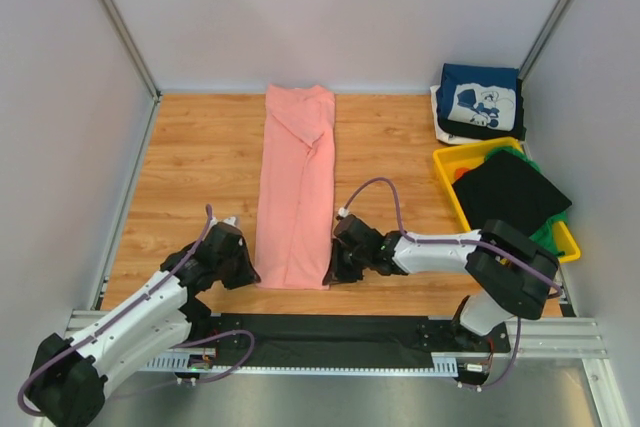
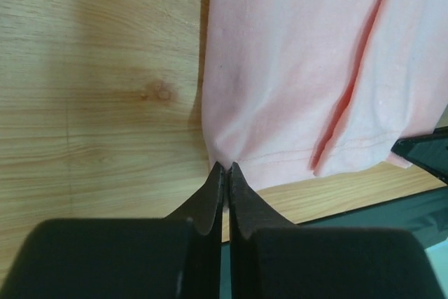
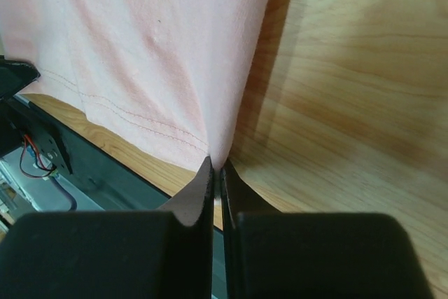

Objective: Fold and stack the t-shirts
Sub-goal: Fold the tshirt

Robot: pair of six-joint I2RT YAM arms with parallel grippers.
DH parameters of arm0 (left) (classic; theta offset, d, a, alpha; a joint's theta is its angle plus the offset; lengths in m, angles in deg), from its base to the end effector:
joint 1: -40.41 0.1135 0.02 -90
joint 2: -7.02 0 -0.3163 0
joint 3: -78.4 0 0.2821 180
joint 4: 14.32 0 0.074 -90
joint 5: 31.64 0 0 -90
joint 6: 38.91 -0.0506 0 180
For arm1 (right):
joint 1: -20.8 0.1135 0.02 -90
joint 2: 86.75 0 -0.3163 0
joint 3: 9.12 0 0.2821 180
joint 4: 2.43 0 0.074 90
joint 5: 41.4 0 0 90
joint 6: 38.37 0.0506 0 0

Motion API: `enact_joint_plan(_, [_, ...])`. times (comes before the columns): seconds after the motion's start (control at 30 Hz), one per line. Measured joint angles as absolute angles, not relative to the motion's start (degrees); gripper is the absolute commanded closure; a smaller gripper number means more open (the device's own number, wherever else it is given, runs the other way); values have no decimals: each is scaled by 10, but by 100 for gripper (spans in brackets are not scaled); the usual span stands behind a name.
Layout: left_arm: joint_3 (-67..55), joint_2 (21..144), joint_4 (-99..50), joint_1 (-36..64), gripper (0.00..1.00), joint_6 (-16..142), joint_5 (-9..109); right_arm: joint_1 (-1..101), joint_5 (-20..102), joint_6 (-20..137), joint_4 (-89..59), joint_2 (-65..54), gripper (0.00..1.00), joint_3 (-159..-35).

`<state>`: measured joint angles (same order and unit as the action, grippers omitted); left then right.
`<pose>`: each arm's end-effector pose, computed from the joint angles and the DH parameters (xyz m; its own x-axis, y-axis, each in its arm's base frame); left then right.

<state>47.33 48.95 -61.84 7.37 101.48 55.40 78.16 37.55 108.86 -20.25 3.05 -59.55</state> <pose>0.1051 -0.0714 0.1657 -0.8921 -0.3376 -0.3004 -0.1883 0.8820 -0.4319 0.1558 0.2612 0.1469 -0.9874 -0.0115 -0.1578 -0.0965 0.8343 0.5428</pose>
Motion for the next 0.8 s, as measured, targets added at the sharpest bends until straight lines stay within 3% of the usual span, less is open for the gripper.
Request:
enact_joint_plan(0.4, [417, 452, -670, 17, 100, 1028, 539, 818, 483, 1088, -382, -123, 100, -571])
enact_joint_plan(0.6, [285, 549, -703, 15, 100, 1000, 576, 779, 522, 1058, -465, -126, 100, -657])
enact_joint_plan(0.8, [156, 674, -722, 51, 100, 952, 606, 676, 530, 983, -511, -80, 100, -798])
